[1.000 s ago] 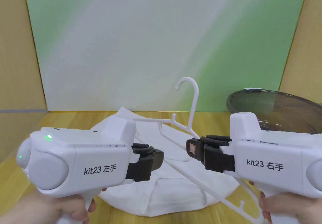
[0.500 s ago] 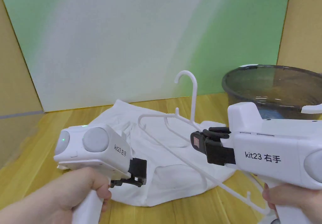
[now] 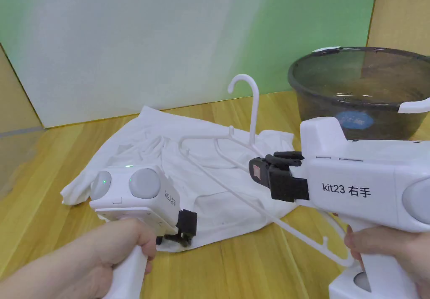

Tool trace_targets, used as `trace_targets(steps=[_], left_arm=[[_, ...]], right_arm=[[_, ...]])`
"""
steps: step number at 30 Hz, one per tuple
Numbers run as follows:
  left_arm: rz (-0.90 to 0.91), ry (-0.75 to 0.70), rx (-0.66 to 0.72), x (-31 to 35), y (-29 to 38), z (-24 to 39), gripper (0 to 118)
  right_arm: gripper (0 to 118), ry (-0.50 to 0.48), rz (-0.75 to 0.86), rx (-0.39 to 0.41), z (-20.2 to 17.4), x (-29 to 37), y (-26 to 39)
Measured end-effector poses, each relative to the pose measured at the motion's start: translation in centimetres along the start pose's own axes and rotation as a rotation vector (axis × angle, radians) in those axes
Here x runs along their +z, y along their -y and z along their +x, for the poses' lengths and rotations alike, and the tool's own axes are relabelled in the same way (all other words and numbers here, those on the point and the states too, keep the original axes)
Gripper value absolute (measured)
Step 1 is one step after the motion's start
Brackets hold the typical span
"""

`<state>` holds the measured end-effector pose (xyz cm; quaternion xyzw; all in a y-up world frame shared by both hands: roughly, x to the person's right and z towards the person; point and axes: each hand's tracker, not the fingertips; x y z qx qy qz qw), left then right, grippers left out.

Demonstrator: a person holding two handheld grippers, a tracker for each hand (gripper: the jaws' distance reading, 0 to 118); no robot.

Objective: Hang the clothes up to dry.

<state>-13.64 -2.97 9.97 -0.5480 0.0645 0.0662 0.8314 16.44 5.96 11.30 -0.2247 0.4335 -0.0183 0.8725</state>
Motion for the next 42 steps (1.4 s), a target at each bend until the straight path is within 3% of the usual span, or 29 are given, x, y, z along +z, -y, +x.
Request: trace_targets(steps=[1, 5, 6, 7, 8, 15, 17, 21, 25, 30, 31, 32, 33, 34, 35, 37, 38, 42], left_arm=[[0.089, -0.022, -0.036, 0.4, 0.2, 0.2, 47], [0.108, -0.030, -0.064, 0.6, 0.5, 0.0, 42], [0.103, -0.030, -0.068, 0.8, 0.6, 0.0, 36], [0.102, -0.031, -0.064, 0.8, 0.6, -0.1, 12], [0.104, -0.036, -0.063, 0.9, 0.6, -0.2, 1], [0.096, 0.009, -0.055, 0.8, 0.8, -0.6, 1], [0.101, 0.014, -0.053, 0.8, 0.8, -1.0, 1], [0.085, 0.033, -0.041, 0.9, 0.9, -1.0, 1], [0.082, 0.043, -0.043, 0.7, 0.8, -1.0, 1], [0.078, 0.070, -0.024, 0.6, 0.6, -1.7, 1], [0.078, 0.077, -0.016, 0.6, 0.7, -1.8, 1], [0.089, 0.096, 0.002, 0.5, 0.6, -1.8, 1], [0.089, 0.095, 0.000, 0.5, 0.7, -1.7, 1], [0.090, 0.095, -0.010, 0.6, 0.7, -1.8, 1], [0.092, 0.095, -0.006, 0.6, 0.7, -1.8, 1], [0.092, 0.093, -0.005, 0.5, 0.7, -1.8, 1], [0.091, 0.091, -0.007, 0.6, 0.7, -1.6, 1], [0.092, 0.085, -0.008, 0.7, 0.8, -1.5, 1]], right_arm=[[4, 0.001, 0.003, -0.012, 0.2, 0.1, 0.1], [4, 0.012, 0.006, -0.016, 0.5, 0.3, 0.2], [4, 0.012, 0.011, -0.022, 0.6, 0.4, 0.2], [4, 0.013, 0.016, -0.028, 0.6, 0.4, 0.2], [4, 0.013, 0.023, -0.031, 0.6, 0.5, 0.1], [4, 0.028, 0.023, 0.008, 0.2, 1.1, 0.0], [4, 0.061, 0.042, 0.064, -0.3, 1.5, 0.1], [4, 0.137, 0.060, 0.313, -2.3, 3.9, 0.7], [4, 0.182, 0.024, 0.709, -5.3, 7.0, 2.5], [4, 0.258, 0.108, 1.121, -8.3, 9.4, 7.2], [4, 0.253, 0.055, 1.195, -8.6, 9.4, 8.1], [4, 0.294, 0.127, 1.280, -9.1, 9.7, 9.3], [4, 0.229, 0.087, 1.332, -9.2, 9.8, 10.1], [4, 0.267, 0.121, 1.362, -9.4, 9.8, 10.9], [4, 0.243, 0.112, 1.396, -9.6, 9.7, 11.1], [4, 0.245, 0.128, 1.528, -9.9, 9.3, 12.5], [4, 0.235, 0.052, 1.571, -10.0, 8.8, 13.2], [4, 0.217, 0.080, 1.658, -9.2, 8.2, 16.0]])
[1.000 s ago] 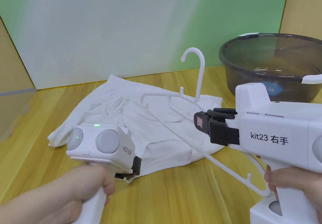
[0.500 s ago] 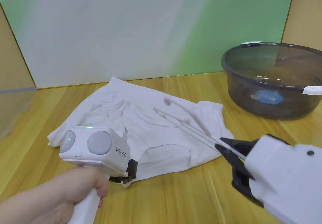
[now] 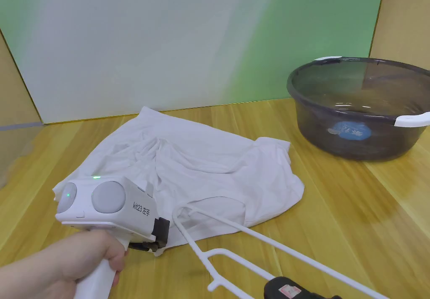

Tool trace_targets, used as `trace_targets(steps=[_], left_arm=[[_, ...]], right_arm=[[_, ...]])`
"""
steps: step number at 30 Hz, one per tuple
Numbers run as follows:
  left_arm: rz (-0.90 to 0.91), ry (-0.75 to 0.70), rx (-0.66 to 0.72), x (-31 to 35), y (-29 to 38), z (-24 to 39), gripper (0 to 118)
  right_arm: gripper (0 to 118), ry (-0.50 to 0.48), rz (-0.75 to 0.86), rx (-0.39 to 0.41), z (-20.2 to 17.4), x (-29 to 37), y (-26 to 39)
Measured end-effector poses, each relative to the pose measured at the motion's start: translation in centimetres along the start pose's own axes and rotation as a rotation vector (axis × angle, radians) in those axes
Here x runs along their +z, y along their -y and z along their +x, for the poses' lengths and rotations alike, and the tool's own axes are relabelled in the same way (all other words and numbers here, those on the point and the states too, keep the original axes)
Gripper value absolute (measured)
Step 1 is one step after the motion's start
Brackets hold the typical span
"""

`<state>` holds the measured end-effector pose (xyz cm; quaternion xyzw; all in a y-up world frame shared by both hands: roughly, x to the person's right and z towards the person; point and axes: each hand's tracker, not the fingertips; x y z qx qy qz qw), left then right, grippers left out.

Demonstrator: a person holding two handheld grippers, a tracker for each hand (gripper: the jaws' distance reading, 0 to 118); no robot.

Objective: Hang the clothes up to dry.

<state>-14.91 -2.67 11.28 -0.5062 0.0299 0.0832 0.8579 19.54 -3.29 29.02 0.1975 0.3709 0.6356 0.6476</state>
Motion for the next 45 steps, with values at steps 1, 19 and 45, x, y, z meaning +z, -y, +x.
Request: trace_targets(steps=[1, 19, 45], left_arm=[[0.000, -0.002, 0.000, 0.0, 0.0, 0.0, 1], [-0.012, -0.010, 0.002, 0.1, 0.3, 0.0, 1], [0.009, -0.023, -0.049, 0.3, 0.9, 0.1, 1]], right_arm=[[4, -0.006, -0.034, 0.022, -0.7, -0.2, 0.6], [4, -0.003, 0.010, 0.025, -2.2, -2.1, 1.4], [5, -0.051, 0.004, 0.051, -5.2, -3.1, 1.5]])
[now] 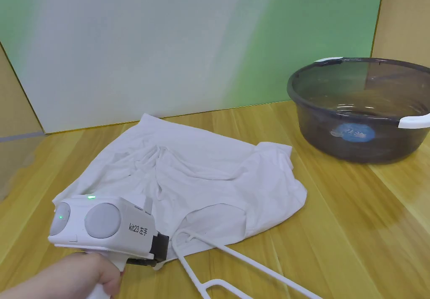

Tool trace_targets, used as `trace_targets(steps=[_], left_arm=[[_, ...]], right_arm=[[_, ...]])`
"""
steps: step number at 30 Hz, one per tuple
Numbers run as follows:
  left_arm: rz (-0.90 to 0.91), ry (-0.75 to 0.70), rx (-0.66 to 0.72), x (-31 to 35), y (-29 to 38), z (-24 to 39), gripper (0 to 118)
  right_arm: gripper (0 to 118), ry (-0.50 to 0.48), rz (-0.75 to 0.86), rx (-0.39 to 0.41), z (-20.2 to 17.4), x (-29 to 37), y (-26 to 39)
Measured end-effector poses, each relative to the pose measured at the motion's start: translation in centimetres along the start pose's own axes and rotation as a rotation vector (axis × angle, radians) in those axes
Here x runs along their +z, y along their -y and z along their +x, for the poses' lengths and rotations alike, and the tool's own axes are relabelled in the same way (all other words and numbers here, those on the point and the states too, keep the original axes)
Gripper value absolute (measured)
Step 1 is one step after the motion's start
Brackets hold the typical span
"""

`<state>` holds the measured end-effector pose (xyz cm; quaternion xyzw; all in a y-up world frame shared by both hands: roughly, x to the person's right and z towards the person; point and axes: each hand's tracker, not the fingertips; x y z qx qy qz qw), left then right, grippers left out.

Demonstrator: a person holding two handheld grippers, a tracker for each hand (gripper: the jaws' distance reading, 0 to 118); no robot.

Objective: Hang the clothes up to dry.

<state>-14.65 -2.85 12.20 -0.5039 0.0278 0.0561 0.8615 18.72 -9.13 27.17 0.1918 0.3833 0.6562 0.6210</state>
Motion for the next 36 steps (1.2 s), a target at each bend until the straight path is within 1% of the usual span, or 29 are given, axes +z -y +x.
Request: trace_targets(steps=[4, 6, 8, 12, 15, 20, 25, 29, 33, 36], left_arm=[[0.012, -0.012, 0.027, 0.1, 0.1, 0.1, 1], [0.058, -0.027, -0.006, 0.8, 0.4, 0.8, 1], [0.092, -0.015, -0.076, 1.6, 0.4, 1.7, 1], [0.106, -0.006, -0.054, 2.2, 0.2, 2.1, 1], [0.122, 0.001, -0.068, 2.4, 0.1, 2.3, 1], [0.106, 0.016, -0.095, 2.7, 0.2, 2.5, 1], [0.061, 0.017, -0.118, 2.2, 1.6, 2.5, 1], [0.075, 0.021, -0.106, 2.6, 1.4, 2.4, 1], [0.084, 0.021, -0.118, 3.2, 1.1, 2.6, 1], [0.088, 0.024, -0.124, 3.3, 1.2, 2.7, 1]], right_arm=[[5, -0.008, -0.003, 0.000, 0.1, 0.0, -0.2], [5, -0.009, -0.006, -0.004, 0.1, 0.0, -0.3], [5, -0.002, -0.004, -0.010, 0.0, 0.1, -0.3], [5, -0.009, -0.006, -0.008, 0.0, 0.2, -0.4], [5, -0.008, -0.010, -0.009, 0.0, 0.2, -0.4], [5, 0.001, -0.010, -0.012, 0.1, 0.3, -0.4], [5, 0.016, -0.005, -0.014, 0.2, 0.3, -0.2], [5, 0.021, -0.002, -0.021, 0.3, 0.3, -0.1], [5, 0.029, 0.001, -0.010, 0.3, 0.2, 0.0], [5, 0.042, 0.006, -0.021, 0.5, 0.0, 0.1]])
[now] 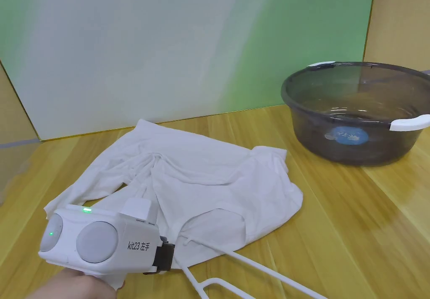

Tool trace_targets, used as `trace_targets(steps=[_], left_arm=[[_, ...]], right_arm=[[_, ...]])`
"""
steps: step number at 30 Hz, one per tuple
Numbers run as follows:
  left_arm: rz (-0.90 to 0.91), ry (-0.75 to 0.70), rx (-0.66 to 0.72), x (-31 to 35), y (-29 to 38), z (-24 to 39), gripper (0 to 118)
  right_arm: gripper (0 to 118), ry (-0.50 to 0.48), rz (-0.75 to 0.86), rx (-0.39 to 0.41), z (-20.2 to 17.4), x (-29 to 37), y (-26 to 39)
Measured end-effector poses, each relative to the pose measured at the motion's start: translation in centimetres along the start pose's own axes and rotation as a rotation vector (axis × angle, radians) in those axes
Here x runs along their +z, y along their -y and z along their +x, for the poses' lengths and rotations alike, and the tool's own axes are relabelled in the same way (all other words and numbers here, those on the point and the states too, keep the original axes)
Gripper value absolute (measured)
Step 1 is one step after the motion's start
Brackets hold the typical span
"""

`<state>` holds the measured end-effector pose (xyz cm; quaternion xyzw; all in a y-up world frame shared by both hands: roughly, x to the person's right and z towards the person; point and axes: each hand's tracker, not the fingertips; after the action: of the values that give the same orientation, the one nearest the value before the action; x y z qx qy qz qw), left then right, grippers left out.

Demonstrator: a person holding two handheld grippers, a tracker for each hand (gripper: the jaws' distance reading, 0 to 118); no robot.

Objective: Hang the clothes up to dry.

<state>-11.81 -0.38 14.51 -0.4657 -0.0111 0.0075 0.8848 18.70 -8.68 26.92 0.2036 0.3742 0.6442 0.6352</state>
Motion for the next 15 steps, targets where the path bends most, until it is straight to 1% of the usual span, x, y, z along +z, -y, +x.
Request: trace_targets(steps=[5, 7, 8, 9, 11, 12, 13, 14, 15], left_arm=[[-0.006, 0.005, 0.001, -0.3, 0.2, -0.1, 1], [-0.005, 0.006, 0.010, -0.4, 0.4, -0.3, 1], [-0.003, 0.008, 0.016, -0.4, 0.4, -0.3, 1], [-0.001, 0.008, 0.018, -0.4, 0.5, -0.3, 1], [-0.002, 0.005, 0.016, -0.3, 0.6, -0.4, 1], [0.002, 0.007, 0.021, -0.2, 0.7, -0.6, 1], [0.005, 0.011, 0.025, -0.2, 0.7, -0.8, 1], [0.006, 0.011, 0.026, -0.1, 0.6, -0.8, 1], [0.012, 0.007, 0.030, -0.1, 0.5, -0.7, 1]], right_arm=[[5, 0.009, 0.010, -0.025, 0.2, -0.4, 0.5], [5, 0.001, 0.023, -0.124, 0.7, -0.4, 0.8], [5, -0.013, 0.037, -0.187, 1.1, -0.4, 1.1], [5, -0.023, 0.042, -0.258, 1.6, -0.5, 1.6], [5, -0.057, 0.084, -0.429, 2.9, -0.4, 2.8], [5, -0.087, 0.078, -0.511, 3.7, -0.4, 3.5], [5, -0.073, 0.077, -0.590, 4.3, -0.4, 4.1], [5, -0.113, 0.067, -0.657, 4.8, -0.6, 4.6], [5, -0.111, 0.088, -0.681, 5.5, -0.5, 5.1]])
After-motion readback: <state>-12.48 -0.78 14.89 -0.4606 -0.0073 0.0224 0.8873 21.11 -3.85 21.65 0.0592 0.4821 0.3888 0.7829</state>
